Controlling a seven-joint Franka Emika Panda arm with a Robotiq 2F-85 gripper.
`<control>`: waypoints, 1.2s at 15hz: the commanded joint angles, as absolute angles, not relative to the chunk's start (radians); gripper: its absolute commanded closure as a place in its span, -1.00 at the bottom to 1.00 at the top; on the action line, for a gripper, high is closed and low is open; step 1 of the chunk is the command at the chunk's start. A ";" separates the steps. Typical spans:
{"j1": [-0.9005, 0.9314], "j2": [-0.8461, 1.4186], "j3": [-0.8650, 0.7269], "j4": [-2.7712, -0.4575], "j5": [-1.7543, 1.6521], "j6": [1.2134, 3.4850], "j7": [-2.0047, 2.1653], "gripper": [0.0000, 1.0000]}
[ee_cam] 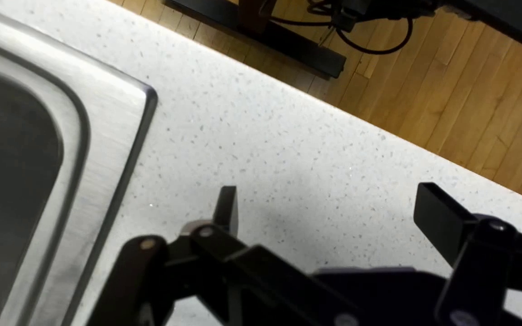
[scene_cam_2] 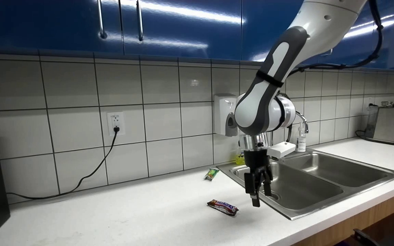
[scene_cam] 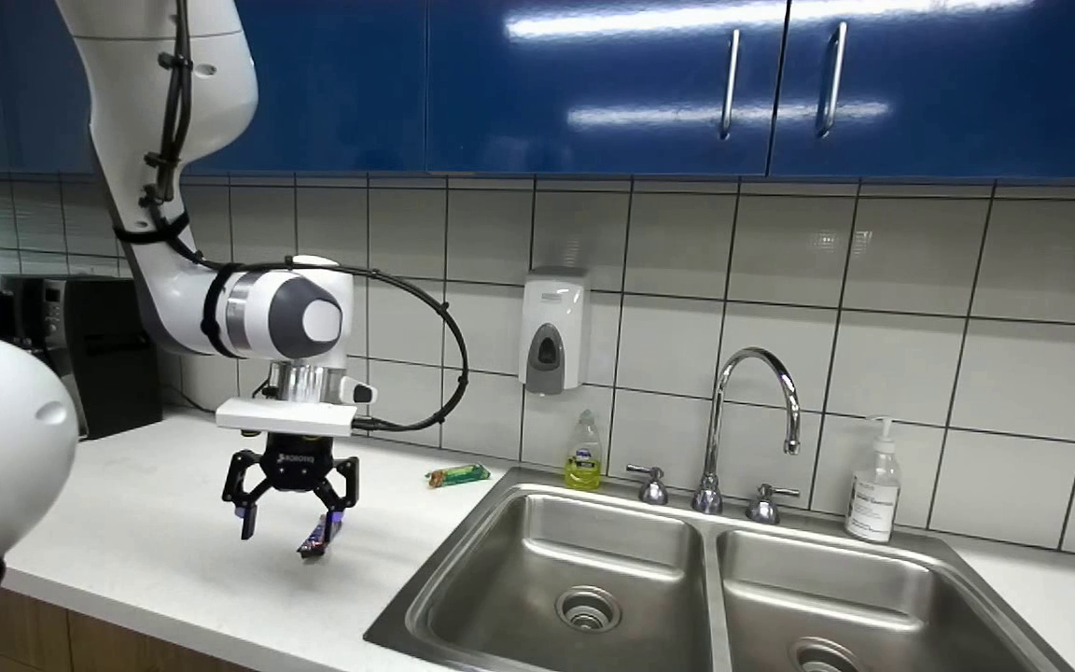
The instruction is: Pick up the pack of snacks and put it in the sink
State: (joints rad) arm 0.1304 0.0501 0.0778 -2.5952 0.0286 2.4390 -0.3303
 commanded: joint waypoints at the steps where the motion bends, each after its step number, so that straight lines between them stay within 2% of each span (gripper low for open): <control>1: 0.132 0.170 0.118 -2.487 0.040 2.459 -0.334 -1.00; 11: 0.118 0.433 0.139 -2.188 0.006 2.451 -0.294 -1.00; 18: 0.103 0.522 0.140 -2.095 0.012 2.444 -0.292 -1.00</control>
State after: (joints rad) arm 0.1222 0.4948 0.1298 -2.1401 0.0265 2.4644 -0.3181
